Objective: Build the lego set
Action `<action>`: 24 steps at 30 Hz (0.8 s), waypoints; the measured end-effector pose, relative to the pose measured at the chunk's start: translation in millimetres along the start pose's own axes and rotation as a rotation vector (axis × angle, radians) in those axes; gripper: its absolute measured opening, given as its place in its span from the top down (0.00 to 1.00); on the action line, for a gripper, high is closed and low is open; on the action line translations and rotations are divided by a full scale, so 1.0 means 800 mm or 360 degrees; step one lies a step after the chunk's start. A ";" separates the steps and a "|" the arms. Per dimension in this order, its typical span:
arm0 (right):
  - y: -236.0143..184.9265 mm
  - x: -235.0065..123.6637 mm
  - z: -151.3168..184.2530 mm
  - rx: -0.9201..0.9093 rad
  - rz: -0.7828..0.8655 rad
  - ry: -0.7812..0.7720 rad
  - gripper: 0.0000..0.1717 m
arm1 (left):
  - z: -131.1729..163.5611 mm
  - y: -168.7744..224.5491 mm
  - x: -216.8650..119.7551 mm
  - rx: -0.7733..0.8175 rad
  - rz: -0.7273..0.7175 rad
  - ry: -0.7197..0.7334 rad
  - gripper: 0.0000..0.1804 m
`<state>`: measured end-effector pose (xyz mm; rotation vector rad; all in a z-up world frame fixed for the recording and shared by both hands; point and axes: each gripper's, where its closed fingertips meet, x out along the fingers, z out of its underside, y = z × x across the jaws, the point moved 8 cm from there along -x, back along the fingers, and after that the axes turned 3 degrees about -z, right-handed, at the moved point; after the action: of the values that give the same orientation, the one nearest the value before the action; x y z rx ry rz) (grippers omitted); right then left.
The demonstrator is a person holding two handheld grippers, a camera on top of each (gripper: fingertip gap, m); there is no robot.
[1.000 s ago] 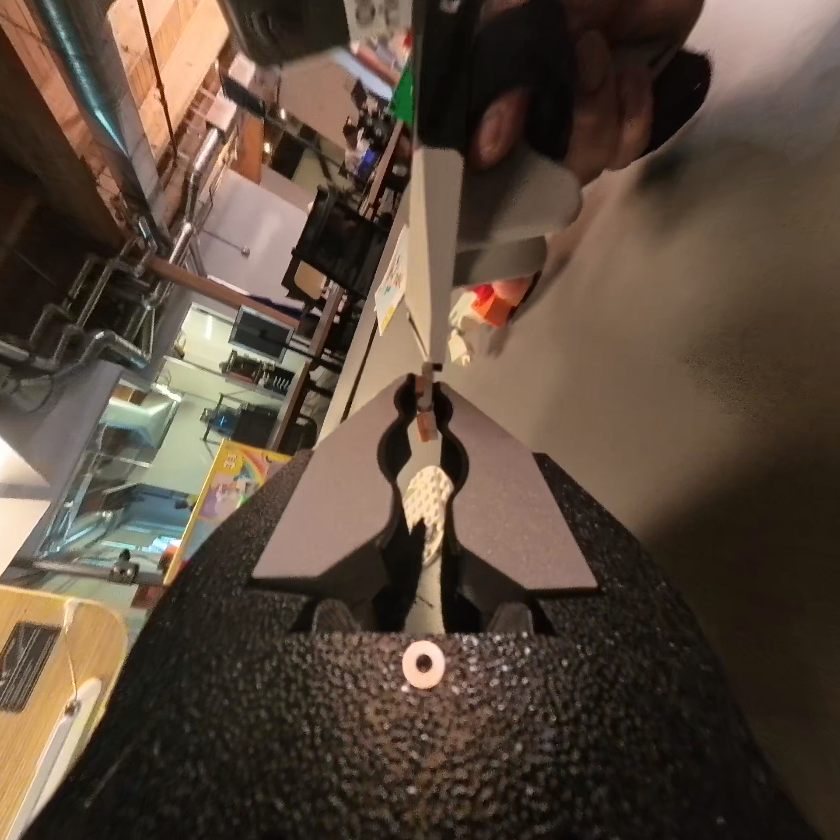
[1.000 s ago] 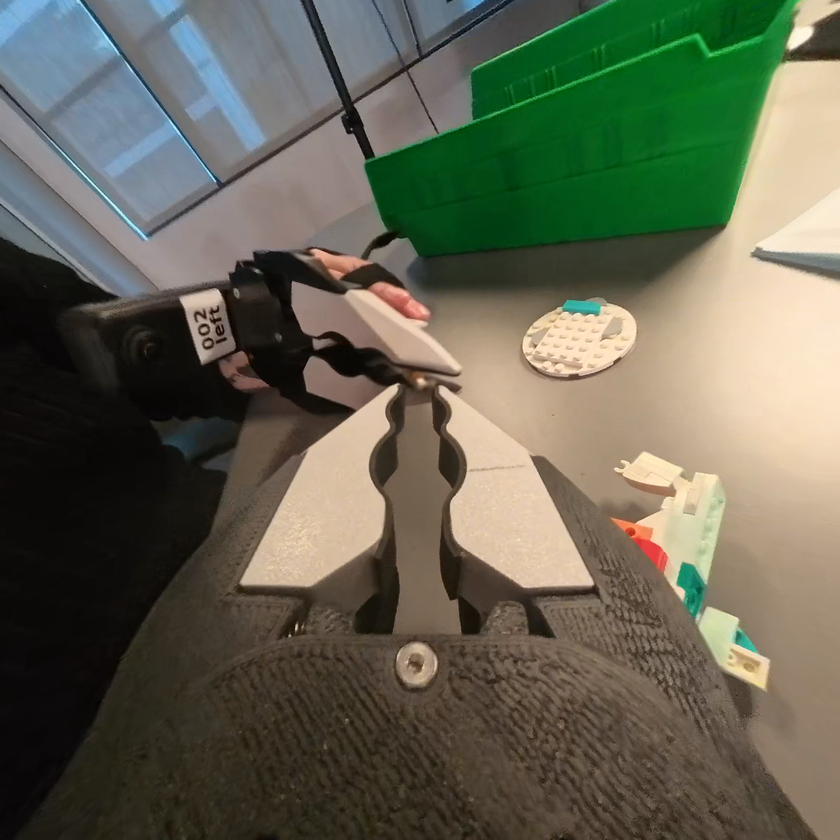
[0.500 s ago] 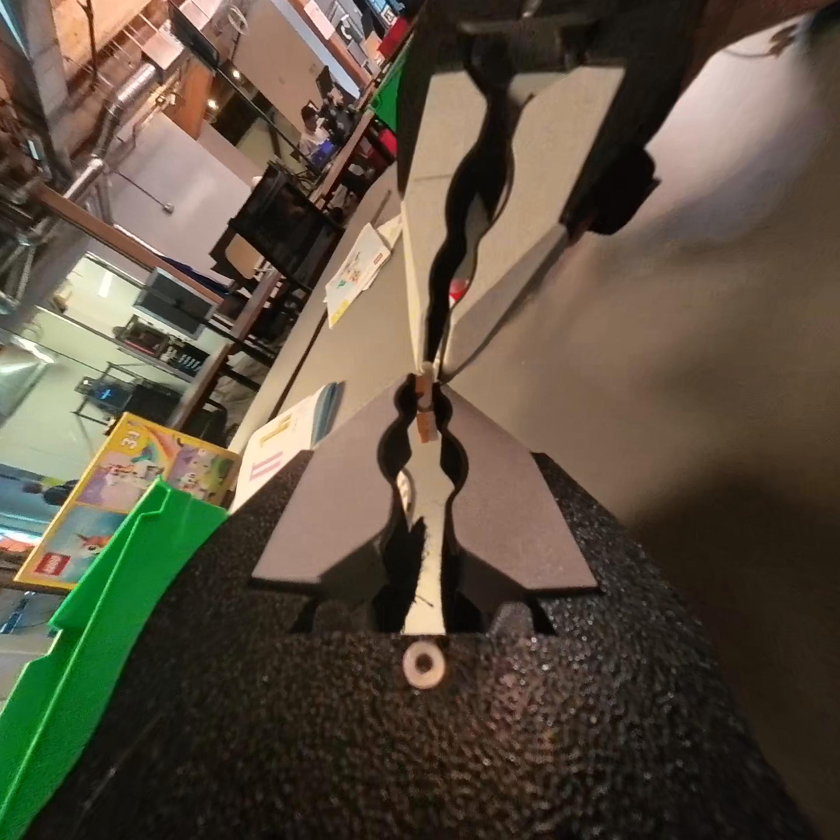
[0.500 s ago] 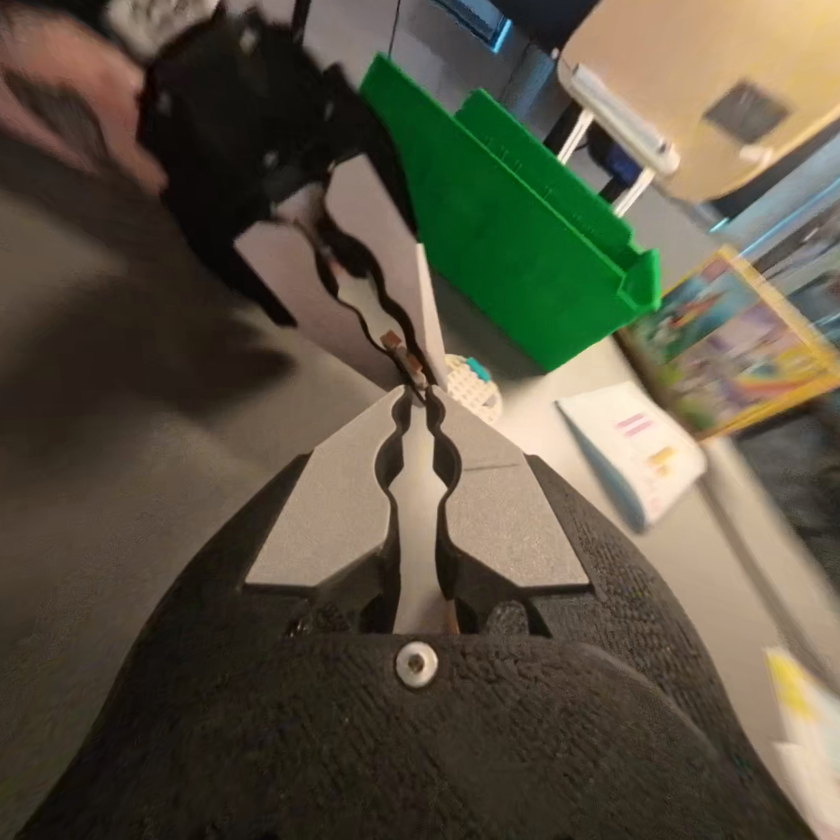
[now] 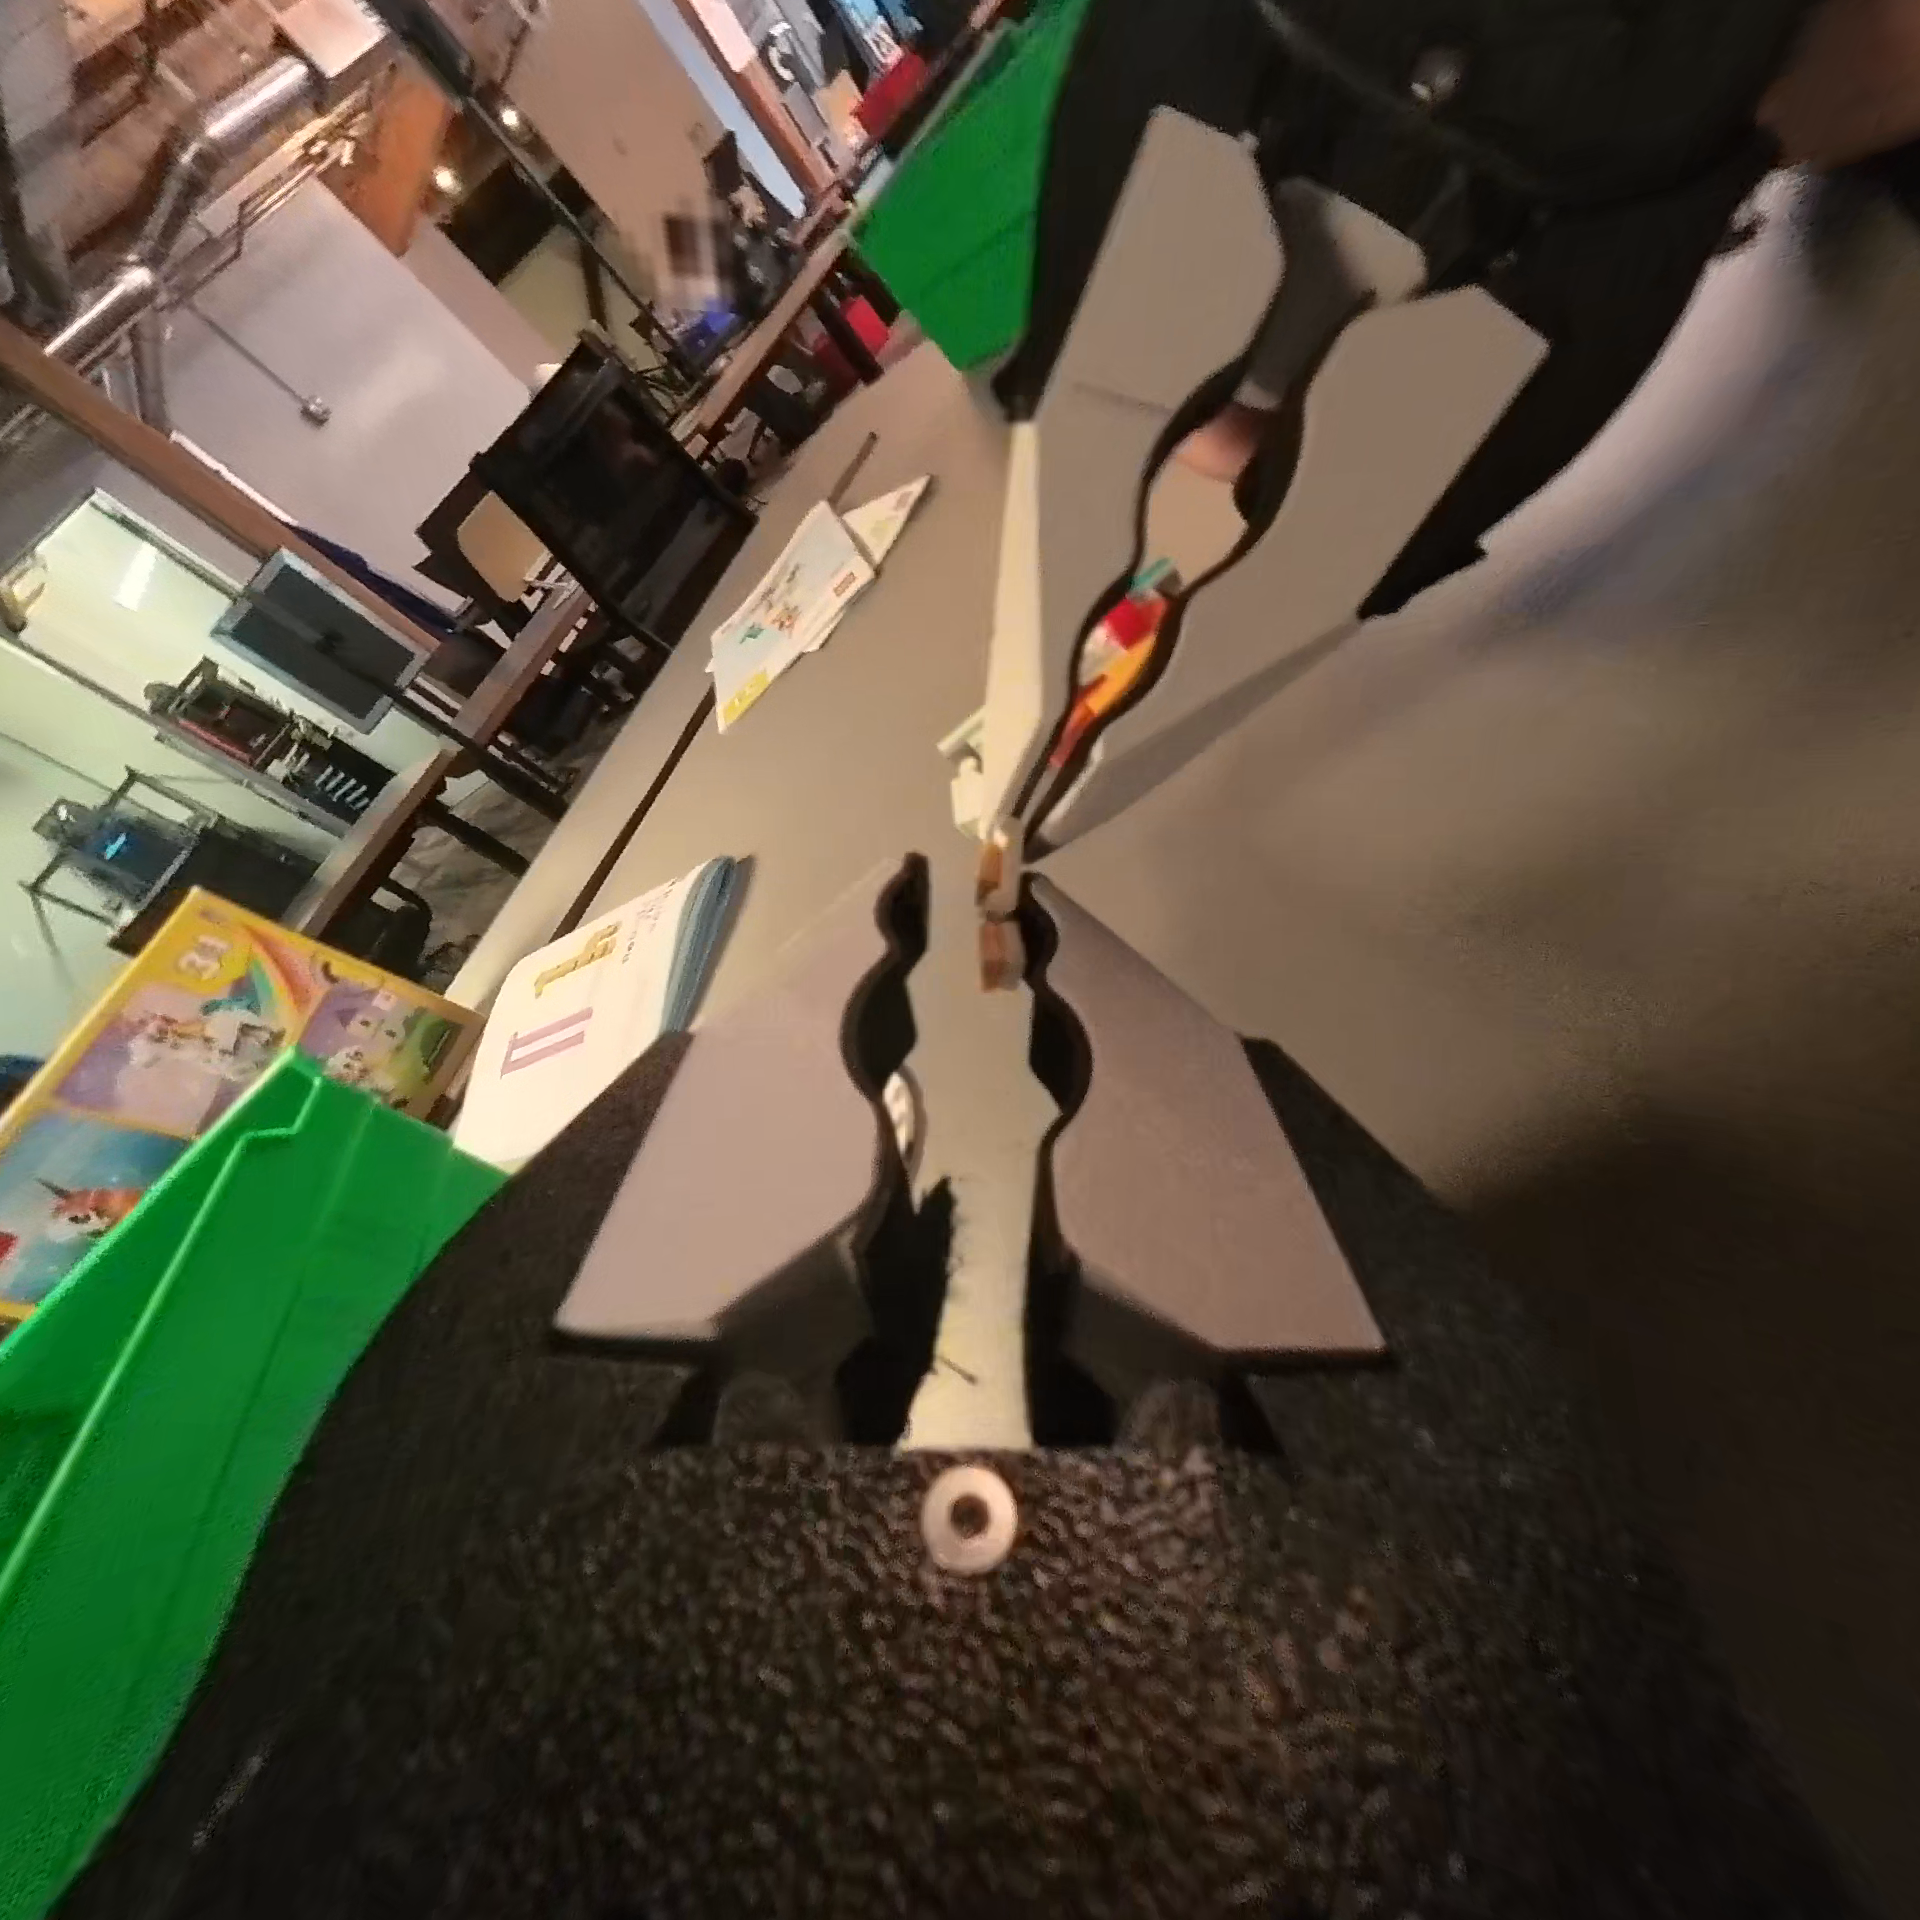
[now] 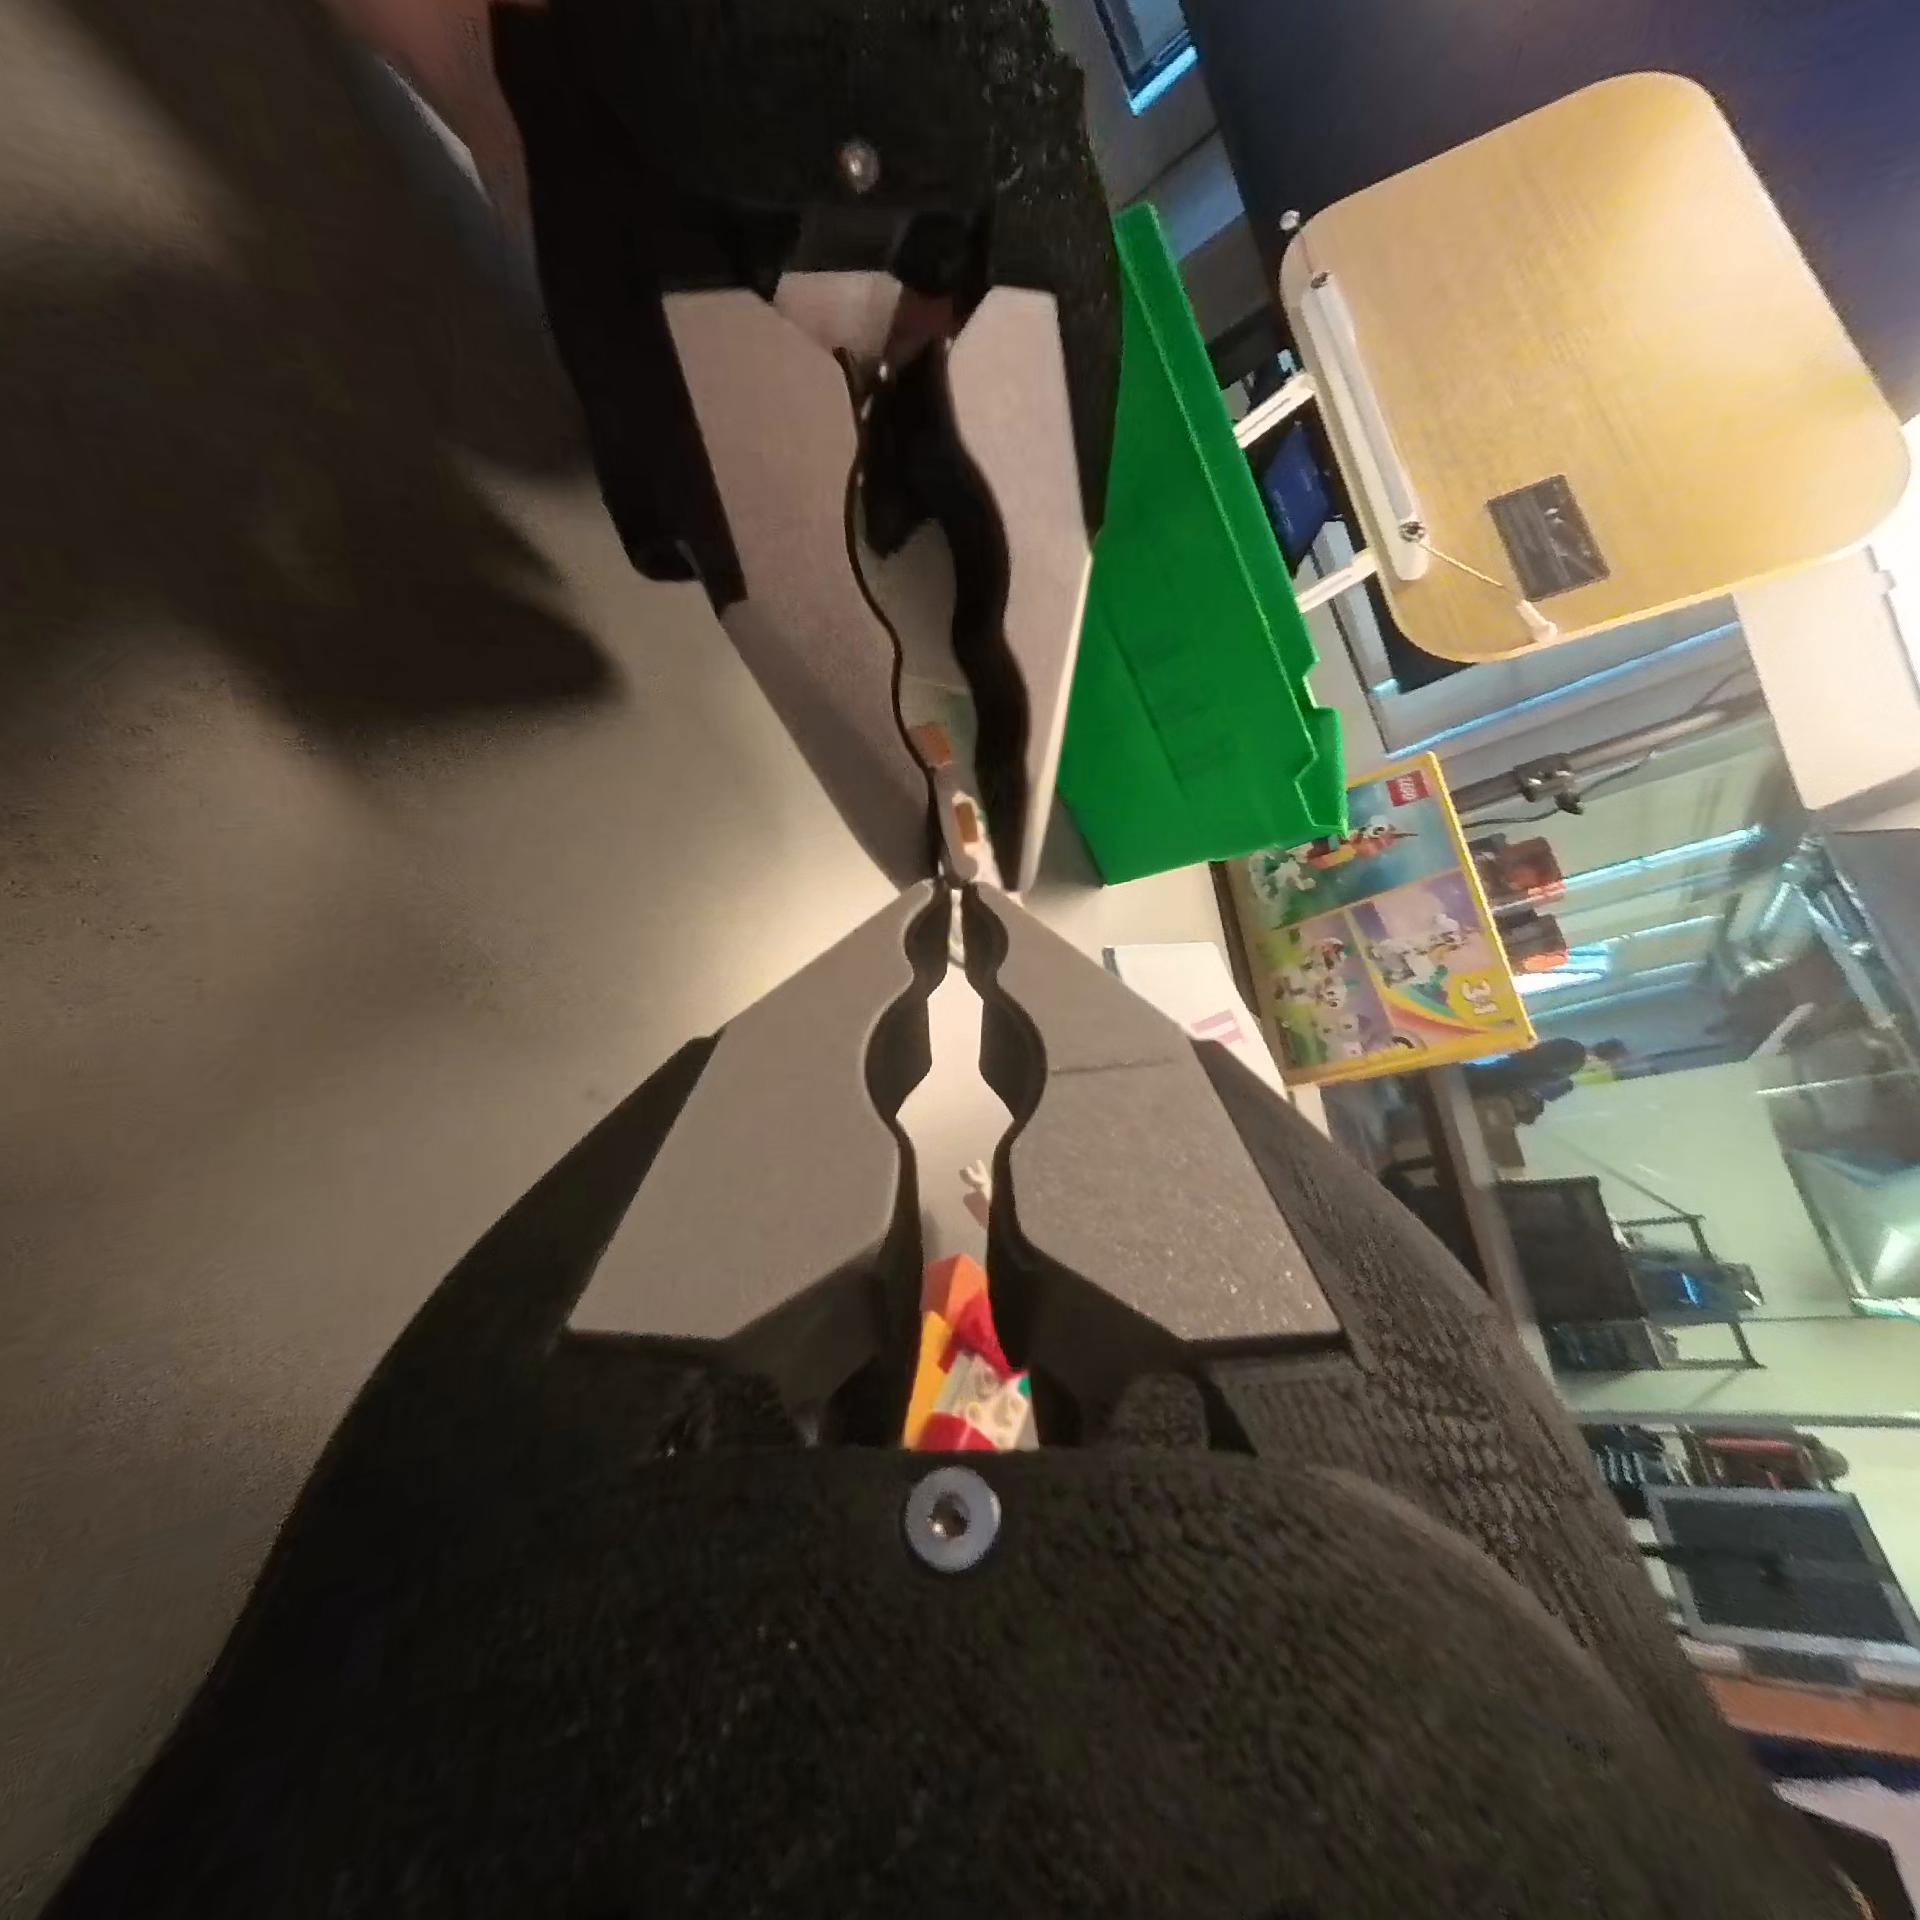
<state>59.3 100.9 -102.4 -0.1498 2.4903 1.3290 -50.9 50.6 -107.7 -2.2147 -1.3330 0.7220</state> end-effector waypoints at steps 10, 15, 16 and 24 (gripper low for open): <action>0.009 -0.004 0.008 -0.0015 0.0127 -0.0076 1.00 | 0.009 -0.018 -0.005 -0.0074 -0.0112 -0.0058 0.95; 0.012 -0.002 0.016 0.0047 0.0171 -0.0148 1.00 | 0.026 -0.045 -0.011 -0.0196 -0.0339 -0.0203 0.99; 0.013 -0.001 0.018 0.0090 0.0169 -0.0156 1.00 | 0.028 -0.050 -0.014 -0.0223 -0.0370 -0.0199 1.00; 0.005 0.019 0.008 0.0707 -0.0060 -0.0026 0.96 | 0.038 -0.073 -0.027 -0.0312 -0.0625 -0.0202 1.00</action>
<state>45.5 109.2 -107.7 -0.0824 2.6801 0.7310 -117.4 59.4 -89.8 -1.9796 -1.9027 0.6122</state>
